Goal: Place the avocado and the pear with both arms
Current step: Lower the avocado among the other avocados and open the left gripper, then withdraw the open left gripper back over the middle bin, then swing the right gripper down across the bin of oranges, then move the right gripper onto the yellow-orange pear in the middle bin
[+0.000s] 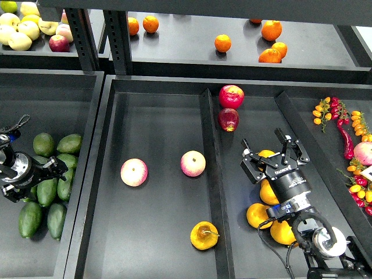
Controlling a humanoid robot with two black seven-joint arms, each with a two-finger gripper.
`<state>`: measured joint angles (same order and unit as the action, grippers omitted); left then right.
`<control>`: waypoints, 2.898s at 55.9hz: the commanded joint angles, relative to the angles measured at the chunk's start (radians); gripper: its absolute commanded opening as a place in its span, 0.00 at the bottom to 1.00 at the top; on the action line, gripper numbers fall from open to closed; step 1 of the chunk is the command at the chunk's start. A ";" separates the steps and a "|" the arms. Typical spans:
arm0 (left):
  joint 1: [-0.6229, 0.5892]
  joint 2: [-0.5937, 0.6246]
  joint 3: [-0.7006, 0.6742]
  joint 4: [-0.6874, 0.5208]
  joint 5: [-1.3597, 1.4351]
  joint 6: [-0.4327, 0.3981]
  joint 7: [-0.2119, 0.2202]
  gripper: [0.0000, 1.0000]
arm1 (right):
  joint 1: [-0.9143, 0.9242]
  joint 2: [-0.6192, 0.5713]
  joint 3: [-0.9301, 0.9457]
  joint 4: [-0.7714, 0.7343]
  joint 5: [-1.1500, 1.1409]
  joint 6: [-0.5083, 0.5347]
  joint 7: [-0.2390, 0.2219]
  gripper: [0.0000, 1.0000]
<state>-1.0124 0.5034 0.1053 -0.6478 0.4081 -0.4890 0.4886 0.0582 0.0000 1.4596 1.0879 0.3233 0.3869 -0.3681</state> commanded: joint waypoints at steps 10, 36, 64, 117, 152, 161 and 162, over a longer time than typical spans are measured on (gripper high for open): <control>-0.012 0.047 -0.280 -0.033 -0.020 0.000 0.000 0.99 | -0.001 0.000 -0.010 0.001 -0.001 0.000 0.000 0.99; 0.349 -0.034 -0.999 -0.186 -0.345 0.000 0.000 0.99 | -0.001 0.000 -0.021 0.010 -0.004 -0.002 -0.005 0.99; 0.741 -0.503 -1.610 -0.547 -0.364 0.012 0.000 0.99 | -0.006 0.000 -0.079 0.015 -0.012 0.000 -0.017 0.99; 1.032 -0.503 -1.547 -0.725 -0.353 0.082 0.000 0.99 | 0.322 -0.568 -0.705 0.017 -0.237 0.102 -0.121 0.99; 1.045 -0.503 -1.483 -0.734 -0.351 0.081 0.000 1.00 | 0.335 -0.404 -0.860 -0.191 -0.391 0.102 -0.121 0.99; 1.045 -0.503 -1.484 -0.734 -0.351 0.073 0.000 1.00 | 0.336 -0.357 -0.875 -0.230 -0.408 0.102 -0.121 0.99; 1.045 -0.503 -1.484 -0.734 -0.351 0.073 0.000 1.00 | 0.336 -0.351 -0.877 -0.237 -0.411 0.102 -0.121 0.99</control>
<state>0.0319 0.0001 -1.3777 -1.3823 0.0568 -0.4119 0.4887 0.3929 -0.3840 0.5897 0.8830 -0.0733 0.4888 -0.4888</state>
